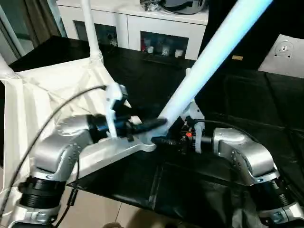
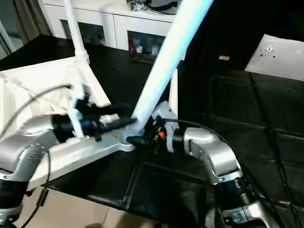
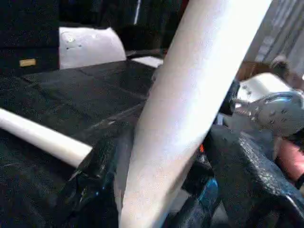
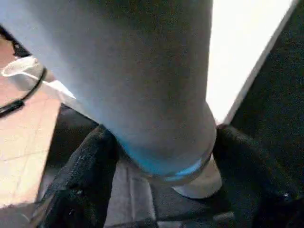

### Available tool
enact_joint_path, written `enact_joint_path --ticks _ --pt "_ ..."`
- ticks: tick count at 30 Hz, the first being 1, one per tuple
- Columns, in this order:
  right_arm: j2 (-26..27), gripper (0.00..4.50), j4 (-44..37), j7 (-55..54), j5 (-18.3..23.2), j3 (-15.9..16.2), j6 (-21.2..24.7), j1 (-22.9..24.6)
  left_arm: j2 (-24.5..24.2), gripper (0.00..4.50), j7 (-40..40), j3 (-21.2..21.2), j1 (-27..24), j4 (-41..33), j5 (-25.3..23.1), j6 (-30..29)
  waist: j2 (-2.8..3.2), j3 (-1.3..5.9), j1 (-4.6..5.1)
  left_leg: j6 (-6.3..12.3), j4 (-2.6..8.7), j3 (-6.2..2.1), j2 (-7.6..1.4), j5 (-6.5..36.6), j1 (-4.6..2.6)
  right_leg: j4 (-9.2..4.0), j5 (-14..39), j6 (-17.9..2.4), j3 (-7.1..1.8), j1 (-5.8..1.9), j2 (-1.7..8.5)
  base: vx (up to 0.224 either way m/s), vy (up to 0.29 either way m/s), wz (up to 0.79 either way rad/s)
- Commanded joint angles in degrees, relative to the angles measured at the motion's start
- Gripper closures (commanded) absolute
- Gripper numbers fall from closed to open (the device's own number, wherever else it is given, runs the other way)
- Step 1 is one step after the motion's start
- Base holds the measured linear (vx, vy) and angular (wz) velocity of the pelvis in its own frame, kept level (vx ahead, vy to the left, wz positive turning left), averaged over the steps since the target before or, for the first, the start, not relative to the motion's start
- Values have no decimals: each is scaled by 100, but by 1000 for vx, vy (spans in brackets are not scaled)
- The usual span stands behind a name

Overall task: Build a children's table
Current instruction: Insert table leg to table base

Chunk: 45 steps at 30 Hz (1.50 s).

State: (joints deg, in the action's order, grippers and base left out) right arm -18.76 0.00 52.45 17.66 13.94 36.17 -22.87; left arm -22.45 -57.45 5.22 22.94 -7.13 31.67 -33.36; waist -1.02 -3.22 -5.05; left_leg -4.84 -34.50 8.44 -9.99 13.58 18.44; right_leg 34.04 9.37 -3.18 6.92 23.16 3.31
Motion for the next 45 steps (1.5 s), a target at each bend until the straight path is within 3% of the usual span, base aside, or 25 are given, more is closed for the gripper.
enact_joint_path --ticks 1,6,15,21,29,30,32,40,41,43,45 --pt "-26 168 -224 69 29 66 51 -31 -7 149 -67 146 128 48 -20 5 22 373 -14 304 371 -29 -241 173 114 -472 2077 -289 -383 -406 494 0 0 0" --pt "-67 168 -299 133 79 104 115 -43 200 149 130 180 216 250 -303 426 16 386 -23 308 368 -39 -248 95 123 -466 2025 -199 -380 -416 495 0 0 0" --pt "-56 173 -247 118 88 106 93 -89 240 224 115 12 177 276 -131 527 6 384 -23 319 363 -36 -239 104 132 -473 2046 -199 -373 -416 493 0 0 0" --pt "-33 174 -188 67 76 96 36 -118 323 238 172 -168 153 274 13 483 6 389 -31 300 365 -38 -252 76 124 -457 1986 -246 -374 -411 502 0 0 0" --pt "73 174 43 -357 -240 26 -379 -159 454 243 627 -451 46 210 179 229 21 390 -22 271 356 -30 -238 92 131 -463 1962 -269 -371 -417 496 0 0 0" --pt "203 174 69 -496 -123 -153 -369 -179 605 244 1024 -671 56 170 201 204 47 392 -28 262 356 -36 -244 100 131 -451 1940 -292 -367 -421 501 0 0 0" --pt "340 106 57 -614 43 -353 -308 -203 714 244 1365 -841 91 113 208 193 37 396 -24 270 353 -38 -246 129 132 -465 1893 -342 -359 -420 493 0 0 0" --pt "495 59 -98 -696 645 -964 -151 -367 596 252 2337 -1207 439 64 -61 -216 34 410 -38 341 348 -50 -249 -16 121 -412 1629 -353 -368 -423 483 0 0 0" --pt "559 34 -112 -765 892 -1210 -1 -459 600 252 2597 -1327 520 34 -22 -422 27 412 -38 355 347 -54 -247 -53 124 -398 1571 -388 -367 -426 480 0 0 0" --pt "614 24 -101 -876 1118 -1458 165 -588 586 252 2829 -1381 578 -50 79 -632 8 412 -32 338 348 -52 -251 -50 121 -374 1557 -448 -372 -430 485 0 0 0" --pt "619 9 -98 -940 1201 -1536 334 -643 592 252 2866 -1382 606 -113 170 -711 12 407 -39 351 346 -49 -245 -73 123 -388 1576 -455 -372 -423 486 0 0 0"
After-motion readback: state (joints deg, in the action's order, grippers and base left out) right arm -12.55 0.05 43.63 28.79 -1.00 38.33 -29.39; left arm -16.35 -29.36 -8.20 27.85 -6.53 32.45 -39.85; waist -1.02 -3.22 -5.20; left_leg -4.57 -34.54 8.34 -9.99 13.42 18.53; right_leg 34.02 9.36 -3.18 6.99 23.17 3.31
